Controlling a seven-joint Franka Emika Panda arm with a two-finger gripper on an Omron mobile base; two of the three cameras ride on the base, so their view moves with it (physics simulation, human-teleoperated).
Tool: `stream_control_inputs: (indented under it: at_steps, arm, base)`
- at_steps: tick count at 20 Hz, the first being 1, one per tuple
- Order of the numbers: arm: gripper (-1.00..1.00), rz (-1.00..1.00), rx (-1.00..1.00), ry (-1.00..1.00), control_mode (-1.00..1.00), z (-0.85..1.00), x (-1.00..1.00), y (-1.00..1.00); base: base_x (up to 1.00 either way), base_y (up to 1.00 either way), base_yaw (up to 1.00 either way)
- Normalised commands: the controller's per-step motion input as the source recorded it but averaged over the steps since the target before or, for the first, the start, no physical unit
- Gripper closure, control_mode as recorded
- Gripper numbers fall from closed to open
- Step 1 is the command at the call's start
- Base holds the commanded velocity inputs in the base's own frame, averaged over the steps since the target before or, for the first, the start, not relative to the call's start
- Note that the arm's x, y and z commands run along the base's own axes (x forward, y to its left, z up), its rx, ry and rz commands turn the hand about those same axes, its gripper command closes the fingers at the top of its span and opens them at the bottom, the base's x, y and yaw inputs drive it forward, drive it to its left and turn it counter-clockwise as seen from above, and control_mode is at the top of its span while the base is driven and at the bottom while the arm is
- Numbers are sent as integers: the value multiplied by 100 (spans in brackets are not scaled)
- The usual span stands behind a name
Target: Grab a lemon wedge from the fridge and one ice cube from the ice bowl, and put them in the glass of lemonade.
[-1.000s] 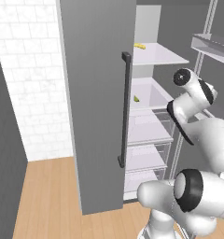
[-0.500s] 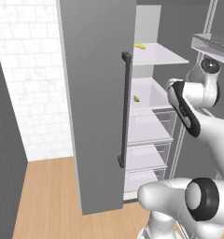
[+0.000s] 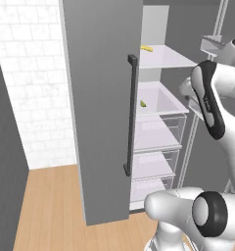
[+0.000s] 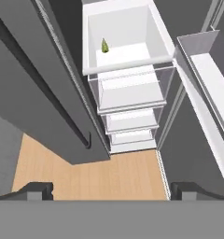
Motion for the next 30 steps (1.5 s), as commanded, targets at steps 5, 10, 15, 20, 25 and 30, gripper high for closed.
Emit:
stream_control_inputs:
  at_steps: [5,10,15,20,25,30]
  arm:
    - [-100,1,-1,2,-100,0,-99,71]
    - [-100,0,-7,10,-100,-26,-79,50]
    - [-100,0,-4,19,-100,-8,-53,18]
    - [-100,0,-2,0,-100,-23,-3,7]
    - [-100,0,-3,0,-100,-33,-13,12]
    - [-100,0,-1,0,-100,-21,-7,6]
  base:
    - [0,0,0]
    - [0,0,0]
    - [0,0,0]
    - [0,0,0]
    - [0,0,0]
    - [0,0,0]
